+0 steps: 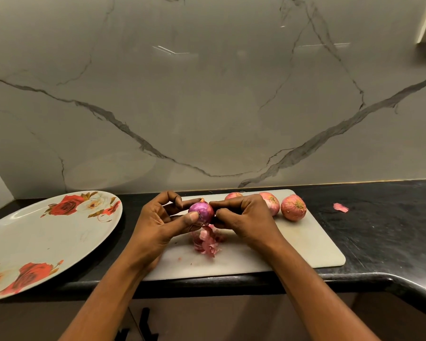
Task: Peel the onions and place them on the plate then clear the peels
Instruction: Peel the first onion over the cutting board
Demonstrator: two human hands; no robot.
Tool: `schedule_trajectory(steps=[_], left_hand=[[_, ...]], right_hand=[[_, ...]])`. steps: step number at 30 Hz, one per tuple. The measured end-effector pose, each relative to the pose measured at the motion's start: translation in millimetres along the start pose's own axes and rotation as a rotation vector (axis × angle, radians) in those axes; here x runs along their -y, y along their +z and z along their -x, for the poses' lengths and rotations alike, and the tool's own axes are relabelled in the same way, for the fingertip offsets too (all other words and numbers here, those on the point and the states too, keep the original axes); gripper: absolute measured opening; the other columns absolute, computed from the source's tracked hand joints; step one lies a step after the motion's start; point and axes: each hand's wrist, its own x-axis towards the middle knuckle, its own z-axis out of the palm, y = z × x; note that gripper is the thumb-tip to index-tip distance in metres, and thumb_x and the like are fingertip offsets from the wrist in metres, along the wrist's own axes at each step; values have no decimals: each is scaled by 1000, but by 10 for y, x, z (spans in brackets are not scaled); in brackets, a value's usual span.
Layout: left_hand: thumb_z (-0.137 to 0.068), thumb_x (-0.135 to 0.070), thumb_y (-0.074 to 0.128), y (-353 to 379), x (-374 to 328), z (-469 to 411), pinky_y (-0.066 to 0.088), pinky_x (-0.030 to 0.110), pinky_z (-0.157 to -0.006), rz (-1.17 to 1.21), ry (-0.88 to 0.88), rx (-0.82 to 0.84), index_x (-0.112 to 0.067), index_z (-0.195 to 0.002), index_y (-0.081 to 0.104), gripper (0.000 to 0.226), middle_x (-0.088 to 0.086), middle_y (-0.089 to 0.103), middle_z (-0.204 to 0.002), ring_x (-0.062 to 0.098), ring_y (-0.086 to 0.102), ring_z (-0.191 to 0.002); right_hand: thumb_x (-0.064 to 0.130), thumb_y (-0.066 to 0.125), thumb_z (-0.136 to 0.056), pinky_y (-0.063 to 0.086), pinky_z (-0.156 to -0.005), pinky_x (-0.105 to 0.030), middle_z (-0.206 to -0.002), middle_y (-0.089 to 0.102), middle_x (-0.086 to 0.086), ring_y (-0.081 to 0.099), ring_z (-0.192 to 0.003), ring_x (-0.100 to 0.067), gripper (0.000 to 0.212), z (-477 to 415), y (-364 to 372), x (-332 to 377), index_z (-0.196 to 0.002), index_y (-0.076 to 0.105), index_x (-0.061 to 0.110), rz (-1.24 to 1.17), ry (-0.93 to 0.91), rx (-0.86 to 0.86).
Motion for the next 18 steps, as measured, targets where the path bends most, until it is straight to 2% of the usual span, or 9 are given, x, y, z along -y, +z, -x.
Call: schedule_trajectory(steps=[3,7,11,14,16,18], left_hand=[[-80,-4,84,13,-2,5,63,53,-89,-15,1,-2,-9,-99,59,32,20,73,-124,42,73,-112],[-77,-3,81,26,-14,16,65,47,-86,-26,9,9,-5,-102,58,34,18,74,-124,40,75,-109],[-79,-6,89,-2,-5,14,65,46,-85,1,3,8,-8,-100,61,35,19,73,-125,39,73,-113],[-75,-10,94,-12,6,6,65,44,-85,28,11,12,-9,-100,63,39,21,71,-126,40,73,-113],[-77,-3,87,6,4,9,65,42,-84,27,27,0,-5,-105,61,38,20,71,-126,40,74,-110],[-77,-1,81,21,4,9,65,39,-83,22,42,-16,-3,-112,61,41,16,73,-125,37,76,-108]], right_hand=[[9,73,-96,66,-80,-35,-95,82,-10,80,-90,-24,16,17,0,21,-110,82,4,-73,37,14],[22,82,-90,66,-83,-39,-97,82,-4,80,-92,-21,25,23,-13,15,-112,82,10,-38,-2,19],[3,75,-93,66,-87,-42,-99,82,-5,80,-92,-20,23,-18,-23,-38,-114,81,9,11,-19,-8],[-5,66,-93,65,-87,-36,-100,82,-6,80,-93,-19,30,-15,-2,-29,-116,80,8,30,-38,-9],[-6,61,-96,66,-86,-36,-103,81,-7,80,-93,-19,31,-14,8,-24,-117,80,7,-17,-11,-28],[2,66,-99,66,-86,-41,-103,81,-8,80,-93,-20,24,0,8,-14,-117,80,9,-60,10,-47]])
